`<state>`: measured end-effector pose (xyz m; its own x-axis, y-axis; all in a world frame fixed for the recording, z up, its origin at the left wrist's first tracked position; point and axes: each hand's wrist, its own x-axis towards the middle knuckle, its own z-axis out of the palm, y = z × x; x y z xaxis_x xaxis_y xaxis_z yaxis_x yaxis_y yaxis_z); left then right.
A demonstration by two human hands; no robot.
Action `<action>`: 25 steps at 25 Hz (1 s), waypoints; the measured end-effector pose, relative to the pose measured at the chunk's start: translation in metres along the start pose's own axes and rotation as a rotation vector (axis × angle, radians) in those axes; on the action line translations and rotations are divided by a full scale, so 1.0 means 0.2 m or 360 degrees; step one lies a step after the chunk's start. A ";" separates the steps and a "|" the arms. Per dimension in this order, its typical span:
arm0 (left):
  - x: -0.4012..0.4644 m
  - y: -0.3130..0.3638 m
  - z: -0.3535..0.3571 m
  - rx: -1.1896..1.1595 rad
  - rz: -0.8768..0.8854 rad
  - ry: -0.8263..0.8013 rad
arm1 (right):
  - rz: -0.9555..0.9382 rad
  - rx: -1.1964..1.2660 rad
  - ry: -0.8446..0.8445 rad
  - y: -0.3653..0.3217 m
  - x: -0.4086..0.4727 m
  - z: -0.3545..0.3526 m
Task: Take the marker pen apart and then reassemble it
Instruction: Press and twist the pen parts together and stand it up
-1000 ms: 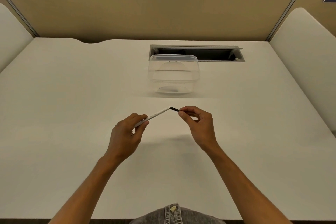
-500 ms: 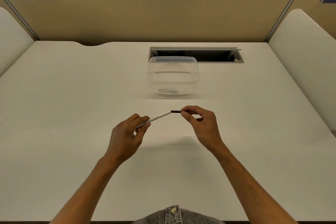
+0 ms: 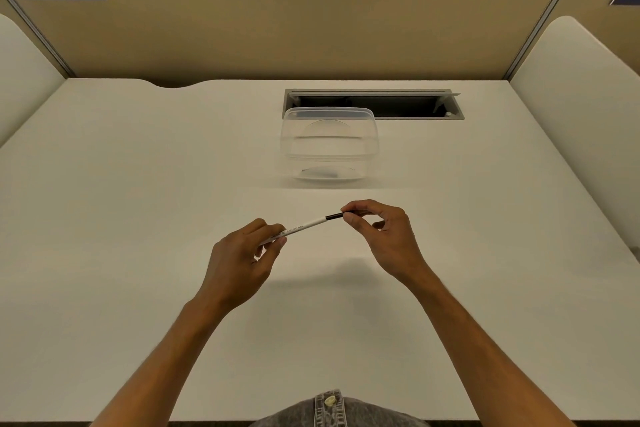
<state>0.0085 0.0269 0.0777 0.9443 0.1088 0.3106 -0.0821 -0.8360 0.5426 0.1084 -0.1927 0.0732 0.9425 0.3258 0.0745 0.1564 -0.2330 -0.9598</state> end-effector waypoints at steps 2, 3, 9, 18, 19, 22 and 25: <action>0.00 0.00 -0.01 0.0025 -0.0012 -0.0007 | -0.0005 0.0000 -0.0008 -0.01 0.00 0.00; 0.00 0.00 -0.01 0.0043 -0.0026 -0.0014 | -0.0004 -0.0004 -0.0019 -0.01 0.00 0.00; 0.01 0.01 -0.01 0.0037 -0.0094 -0.0082 | -0.0030 -0.0031 -0.0074 -0.04 -0.01 0.00; 0.05 0.03 -0.02 0.0038 -0.0019 -0.0095 | -0.0093 -0.0109 -0.0115 -0.07 -0.02 0.01; 0.05 0.04 -0.02 0.0042 -0.0006 -0.0091 | -0.0100 -0.0119 -0.0119 -0.08 -0.02 0.01; 0.06 0.05 -0.03 0.0033 0.0030 -0.0083 | -0.0126 -0.0144 -0.0128 -0.08 -0.03 0.00; 0.06 0.05 -0.04 0.0024 0.0050 -0.0061 | -0.0165 -0.0174 -0.0129 -0.09 -0.03 0.00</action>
<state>0.0168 0.0233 0.0933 0.9529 0.0621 0.2968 -0.1072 -0.8465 0.5214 0.1005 -0.1907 0.0907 0.8935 0.4249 0.1454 0.2870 -0.2912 -0.9126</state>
